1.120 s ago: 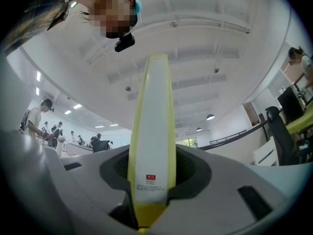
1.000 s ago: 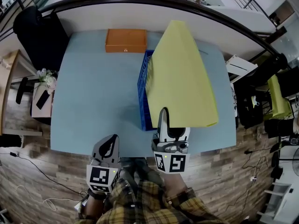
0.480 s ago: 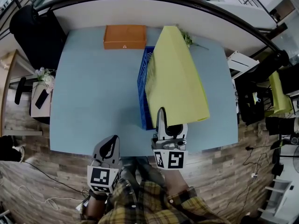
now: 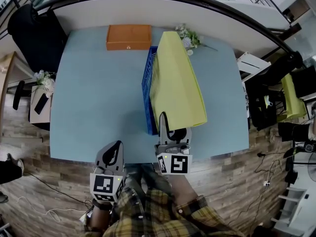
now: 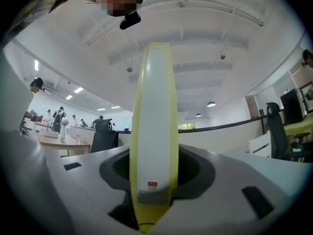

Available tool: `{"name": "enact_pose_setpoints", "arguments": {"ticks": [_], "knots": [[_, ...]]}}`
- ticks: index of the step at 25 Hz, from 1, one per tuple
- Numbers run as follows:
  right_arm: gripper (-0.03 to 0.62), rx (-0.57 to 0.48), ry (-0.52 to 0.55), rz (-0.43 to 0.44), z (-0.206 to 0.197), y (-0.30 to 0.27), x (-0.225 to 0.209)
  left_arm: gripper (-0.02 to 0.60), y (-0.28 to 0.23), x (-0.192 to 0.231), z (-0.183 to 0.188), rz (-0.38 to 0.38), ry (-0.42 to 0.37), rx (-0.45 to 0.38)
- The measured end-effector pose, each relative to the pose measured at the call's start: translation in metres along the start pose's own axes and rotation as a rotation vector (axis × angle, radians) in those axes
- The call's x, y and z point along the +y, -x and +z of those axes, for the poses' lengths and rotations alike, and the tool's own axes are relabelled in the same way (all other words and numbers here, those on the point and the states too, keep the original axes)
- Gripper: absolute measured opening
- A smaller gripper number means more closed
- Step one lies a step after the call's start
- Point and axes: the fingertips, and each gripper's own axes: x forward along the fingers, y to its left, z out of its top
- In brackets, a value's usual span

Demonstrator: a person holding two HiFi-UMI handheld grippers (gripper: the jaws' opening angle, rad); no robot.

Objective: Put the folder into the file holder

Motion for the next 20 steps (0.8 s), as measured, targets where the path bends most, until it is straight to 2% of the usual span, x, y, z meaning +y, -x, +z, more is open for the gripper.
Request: {"name": "enact_pose_setpoints", "arguments": {"ticks": [20], "knots": [[0.179,0.211,0.038,0.061,-0.048,-0.004,0.011,-0.006,0.008,0.006,-0.005,0.019,-0.002,0.005]]}}
